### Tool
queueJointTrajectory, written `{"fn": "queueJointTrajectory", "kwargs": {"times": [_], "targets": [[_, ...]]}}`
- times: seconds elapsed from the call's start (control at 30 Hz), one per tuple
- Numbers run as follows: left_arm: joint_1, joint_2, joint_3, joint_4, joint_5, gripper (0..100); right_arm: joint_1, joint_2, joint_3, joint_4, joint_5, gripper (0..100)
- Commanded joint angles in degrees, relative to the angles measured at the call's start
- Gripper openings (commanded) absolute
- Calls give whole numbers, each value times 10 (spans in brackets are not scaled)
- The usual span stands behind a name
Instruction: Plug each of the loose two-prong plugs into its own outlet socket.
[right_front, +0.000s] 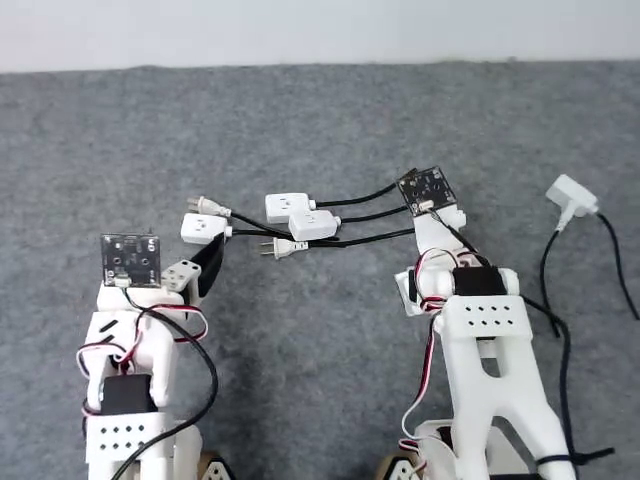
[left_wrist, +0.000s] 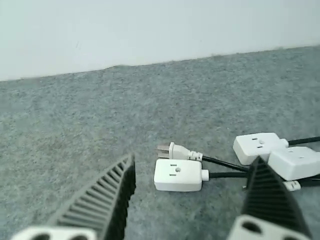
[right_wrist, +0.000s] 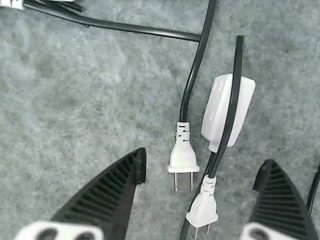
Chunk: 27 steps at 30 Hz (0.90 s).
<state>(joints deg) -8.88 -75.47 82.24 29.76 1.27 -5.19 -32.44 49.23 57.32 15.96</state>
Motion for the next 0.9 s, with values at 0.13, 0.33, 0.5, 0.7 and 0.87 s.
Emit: {"fn": "queueJointTrajectory", "kwargs": {"times": [0.13, 0.33, 0.5, 0.7, 0.87], "targets": [[76, 0, -6, 18, -53, 349, -7, -19, 29, -66, -7, 339], [113, 1, 11, 12, -83, 349, -7, -19, 30, -73, -5, 340], [113, 1, 21, -4, -98, 349, -7, -16, 30, -73, -6, 340], [76, 2, 20, -25, -97, 349, -7, -14, 31, -73, -6, 340], [62, 26, 7, -26, -71, 349, -7, -14, 44, -104, -7, 340]]}}
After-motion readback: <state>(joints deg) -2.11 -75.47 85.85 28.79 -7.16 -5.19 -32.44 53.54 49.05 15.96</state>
